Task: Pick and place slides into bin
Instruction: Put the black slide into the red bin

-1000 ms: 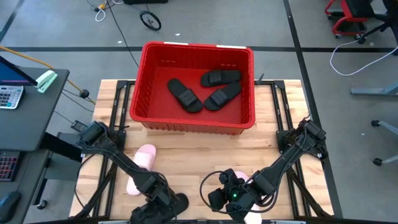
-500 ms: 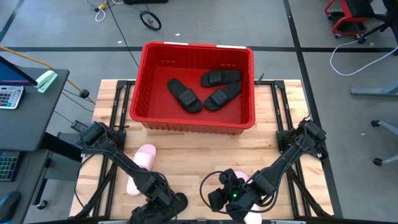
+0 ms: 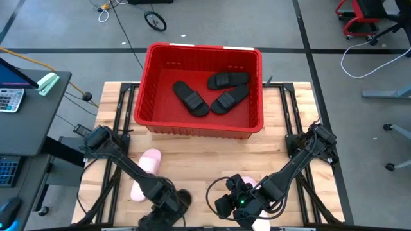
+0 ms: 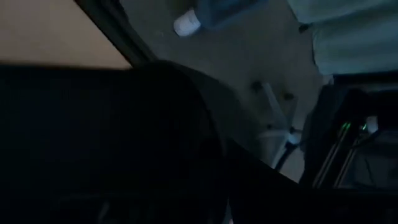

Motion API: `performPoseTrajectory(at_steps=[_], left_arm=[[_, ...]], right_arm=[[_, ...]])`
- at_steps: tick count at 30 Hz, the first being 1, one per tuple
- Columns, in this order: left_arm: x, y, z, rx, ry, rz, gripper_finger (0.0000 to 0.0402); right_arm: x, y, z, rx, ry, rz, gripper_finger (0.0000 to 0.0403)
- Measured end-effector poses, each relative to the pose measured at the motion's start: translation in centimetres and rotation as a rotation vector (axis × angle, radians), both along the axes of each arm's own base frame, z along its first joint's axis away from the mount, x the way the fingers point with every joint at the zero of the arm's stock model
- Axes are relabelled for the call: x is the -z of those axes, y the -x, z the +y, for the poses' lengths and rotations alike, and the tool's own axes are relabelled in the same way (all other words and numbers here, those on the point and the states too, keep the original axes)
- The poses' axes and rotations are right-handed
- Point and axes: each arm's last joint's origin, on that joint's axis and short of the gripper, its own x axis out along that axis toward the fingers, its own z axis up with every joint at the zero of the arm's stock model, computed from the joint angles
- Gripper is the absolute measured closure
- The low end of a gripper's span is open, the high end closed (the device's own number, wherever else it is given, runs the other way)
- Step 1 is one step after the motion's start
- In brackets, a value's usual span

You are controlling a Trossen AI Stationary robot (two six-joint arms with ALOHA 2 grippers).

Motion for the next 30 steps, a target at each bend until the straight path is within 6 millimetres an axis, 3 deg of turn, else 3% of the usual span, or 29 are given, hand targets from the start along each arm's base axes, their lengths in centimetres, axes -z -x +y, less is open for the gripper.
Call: performPoseTrajectory(at_steps=[7, 13, 17, 19, 22, 27, 30], left_arm=[[-8.2, -1.1, 0.9, -0.235, 0.007, -0.013, 0.0387], [-18.0, -0.6, 3.8, -0.486, -0.033, -0.171, 0.0387], [-24.7, 0.7, 8.4, -0.771, -0.136, -0.343, 0.0387], [-28.4, 2.0, 11.4, -0.940, -0.131, -0.466, 0.0387], [-32.1, 3.9, 15.9, -1.203, -0.046, -0.694, 0.0387], [-35.3, 7.3, 23.4, -1.548, 0.016, -0.946, 0.0387], [-36.1, 8.7, 26.9, -1.717, 0.013, -1.033, 0.0387]], right_arm=[[-0.1, 0.2, 0.3, 0.025, -0.030, -0.001, 0.0269], [-1.1, 2.1, 1.6, -0.006, -0.042, -0.031, 0.0269], [-3.0, 4.0, 2.1, -0.003, 0.012, -0.134, 0.0269], [-3.9, 4.8, 2.0, 0.012, 0.033, -0.180, 0.0269], [-5.1, 5.4, 1.5, -0.006, 0.097, -0.235, 0.0269], [-6.4, 5.5, 0.4, -0.072, 0.193, -0.266, 0.0269], [-6.9, 5.1, -0.5, -0.073, 0.224, -0.274, 0.0269]])
